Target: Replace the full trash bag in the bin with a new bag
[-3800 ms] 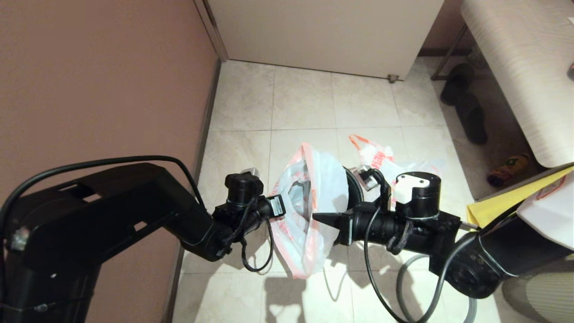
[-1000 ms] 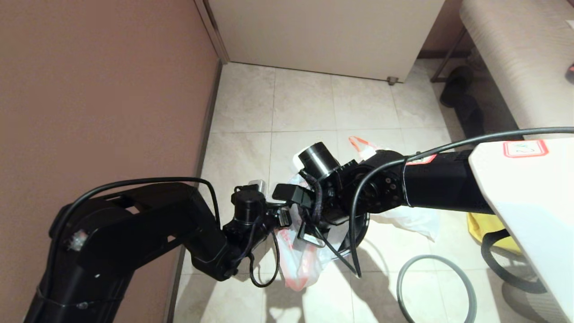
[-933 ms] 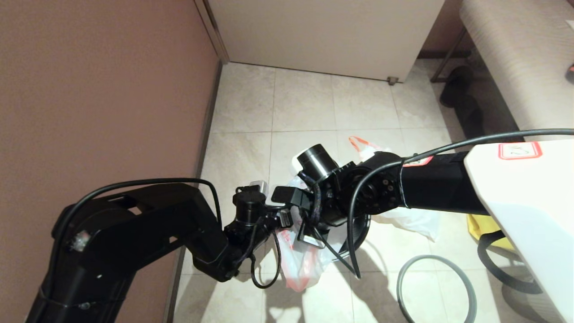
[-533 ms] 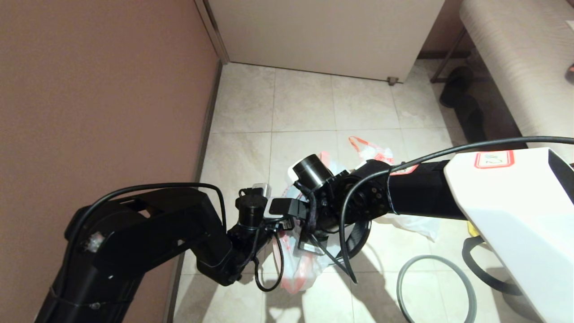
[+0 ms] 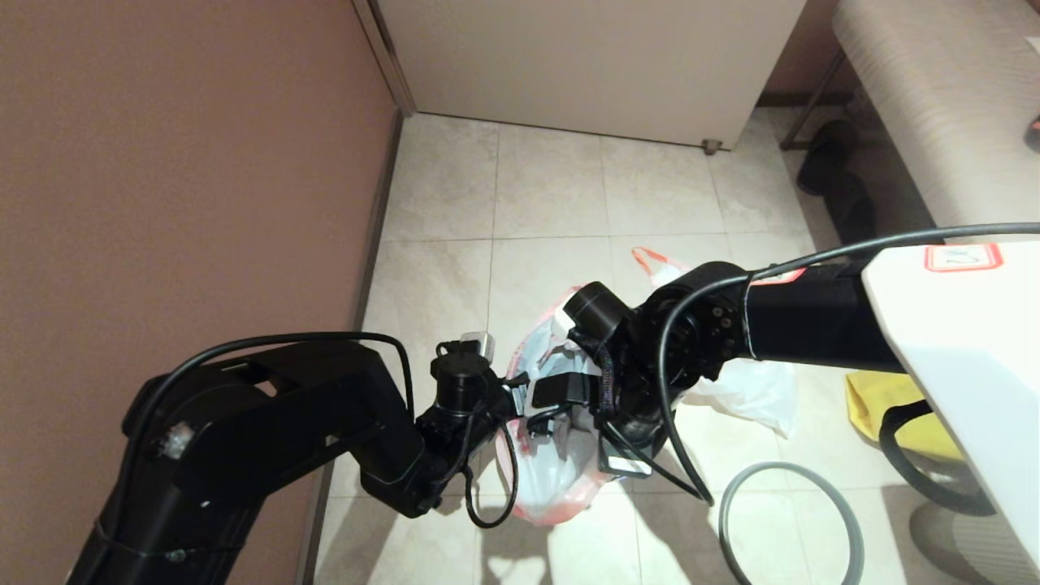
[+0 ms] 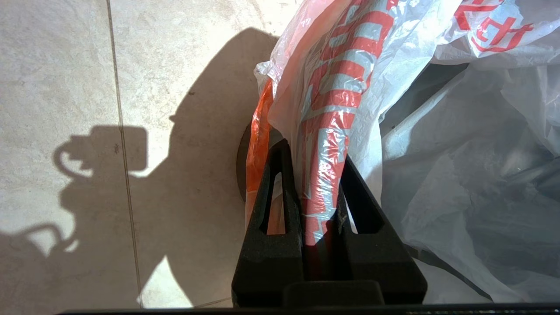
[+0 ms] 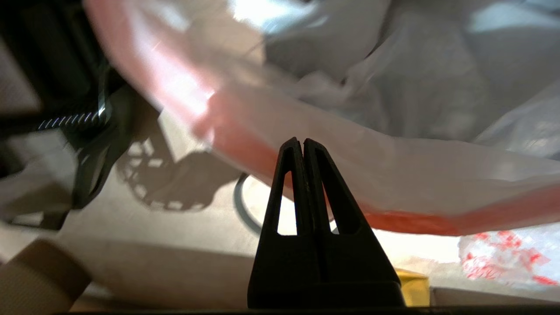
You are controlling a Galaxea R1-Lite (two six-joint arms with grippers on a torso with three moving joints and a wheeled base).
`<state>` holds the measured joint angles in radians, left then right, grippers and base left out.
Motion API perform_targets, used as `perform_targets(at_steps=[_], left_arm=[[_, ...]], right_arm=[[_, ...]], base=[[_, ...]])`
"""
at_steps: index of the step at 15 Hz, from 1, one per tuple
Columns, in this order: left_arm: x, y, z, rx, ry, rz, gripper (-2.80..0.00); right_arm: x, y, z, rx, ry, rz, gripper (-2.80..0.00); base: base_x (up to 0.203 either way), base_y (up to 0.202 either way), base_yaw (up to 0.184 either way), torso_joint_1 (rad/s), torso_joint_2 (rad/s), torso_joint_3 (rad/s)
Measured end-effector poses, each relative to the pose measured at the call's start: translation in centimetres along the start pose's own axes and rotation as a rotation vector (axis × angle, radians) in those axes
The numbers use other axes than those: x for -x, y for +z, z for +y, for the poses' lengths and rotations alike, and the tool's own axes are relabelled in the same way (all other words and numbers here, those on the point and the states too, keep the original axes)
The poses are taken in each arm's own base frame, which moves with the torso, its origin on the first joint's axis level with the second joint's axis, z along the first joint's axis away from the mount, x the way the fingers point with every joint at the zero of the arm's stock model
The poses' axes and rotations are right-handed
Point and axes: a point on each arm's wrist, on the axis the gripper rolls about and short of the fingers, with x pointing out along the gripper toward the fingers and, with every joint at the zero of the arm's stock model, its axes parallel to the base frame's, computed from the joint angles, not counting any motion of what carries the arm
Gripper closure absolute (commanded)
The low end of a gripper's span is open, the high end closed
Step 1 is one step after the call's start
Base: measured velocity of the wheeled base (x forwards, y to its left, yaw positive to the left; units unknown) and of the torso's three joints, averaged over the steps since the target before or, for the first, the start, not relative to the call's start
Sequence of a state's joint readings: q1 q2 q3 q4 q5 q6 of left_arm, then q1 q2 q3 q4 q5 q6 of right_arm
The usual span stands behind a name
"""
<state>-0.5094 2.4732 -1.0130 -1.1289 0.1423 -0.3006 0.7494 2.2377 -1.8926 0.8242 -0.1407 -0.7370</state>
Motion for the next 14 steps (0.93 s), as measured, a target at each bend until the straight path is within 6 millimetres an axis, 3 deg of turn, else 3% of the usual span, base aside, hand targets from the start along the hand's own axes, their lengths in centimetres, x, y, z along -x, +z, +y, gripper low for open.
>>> perform_targets(at_steps=[2,8,11,14], left_arm=[[-0.1,-0.1,0.0,-0.001,0.003,-0.002,0.00],[-0.2,-0.3,0.1,-0.009,0.006,0.005,0.00],[-0.3,-0.4,0.1,-0.012,0.008,0.013,0.00],[-0.5,-0.5,0.1,-0.016,0.016,0.035,0.00]], right_arm=[[0.8,-0.7,0.1,-0.004,0.063,0.001,0.00],[0.8,-0.7,-1.4,-0.041,0.117,-0.185,0.00],[0.1,0.0,-2.3,-0.010,0.077,-0.295,0.00],[-0.8,0.3,-2.3,0.002,0.063,-0.284,0.00]], base=[[0.000,0.000,0.000,0.000,0.00,0.000],[0.000,0.000,0.000,0.000,0.00,0.000],[0.000,0.000,0.000,0.000,0.00,0.000],[0.000,0.000,0.000,0.000,0.00,0.000]])
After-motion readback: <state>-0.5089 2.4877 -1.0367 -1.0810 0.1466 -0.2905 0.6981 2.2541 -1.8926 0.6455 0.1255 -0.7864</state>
